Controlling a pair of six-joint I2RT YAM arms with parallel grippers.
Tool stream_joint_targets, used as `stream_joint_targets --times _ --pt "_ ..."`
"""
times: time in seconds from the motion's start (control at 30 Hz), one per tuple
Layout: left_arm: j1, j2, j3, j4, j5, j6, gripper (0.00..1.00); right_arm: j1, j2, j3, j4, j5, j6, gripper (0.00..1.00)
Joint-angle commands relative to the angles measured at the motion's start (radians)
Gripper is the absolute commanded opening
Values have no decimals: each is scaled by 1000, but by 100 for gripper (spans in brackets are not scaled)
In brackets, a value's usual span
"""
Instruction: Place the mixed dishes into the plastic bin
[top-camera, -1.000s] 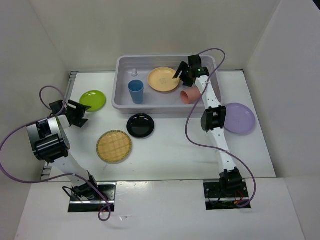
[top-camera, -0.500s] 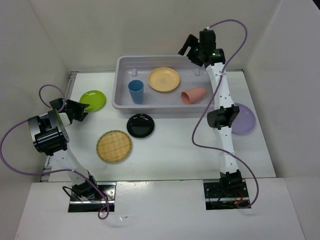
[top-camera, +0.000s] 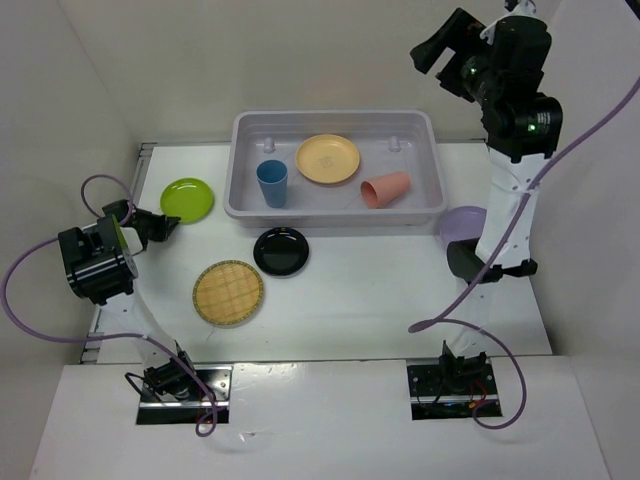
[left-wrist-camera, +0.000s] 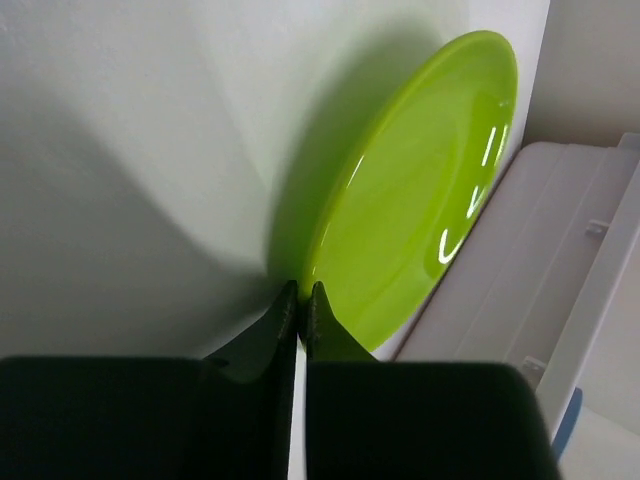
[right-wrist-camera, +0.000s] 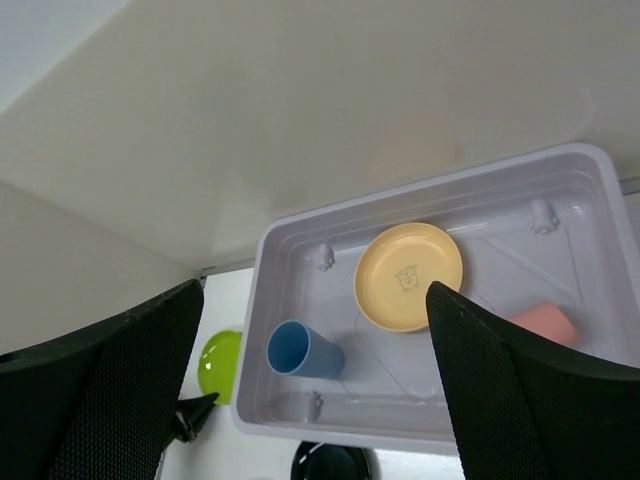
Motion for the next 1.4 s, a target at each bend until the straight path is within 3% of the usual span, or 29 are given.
stream_joint_targets --times 0.0,0.2,0.33,0.57,0.7,0.8,0.97,1.1,1.3,1.37 --pt "3 -57 -2 18 -3 -9 0 -5 -76 9 -138 16 -34 96" --pt "3 -379 -32 -120 -34 27 0 -5 -257 -51 -138 15 -77 96" --pt "-14 -540 80 -237 17 79 0 -5 -393 -138 -138 25 -77 96" --pt "-208 -614 204 -301 26 92 0 -5 -697 -547 -118 68 -86 96" --pt "-349 -567 258 -292 -35 92 0 -5 -949 -1023 61 68 -86 96" --pt "-451 -477 336 -292 -101 92 0 -5 -1104 -1237 135 43 -75 96" --pt "-566 -288 543 -341 -158 104 0 -5 -1179 -1503 224 -112 -75 96" --pt "-609 -45 838 -431 -158 115 0 -5 -1227 -1632 291 -202 -55 96" --pt "-619 244 1186 -605 -154 147 0 -5 -1248 -1652 292 -162 -77 96" --pt "-630 376 1400 -722 -143 182 0 -5 -1239 -1671 292 -153 -77 96"
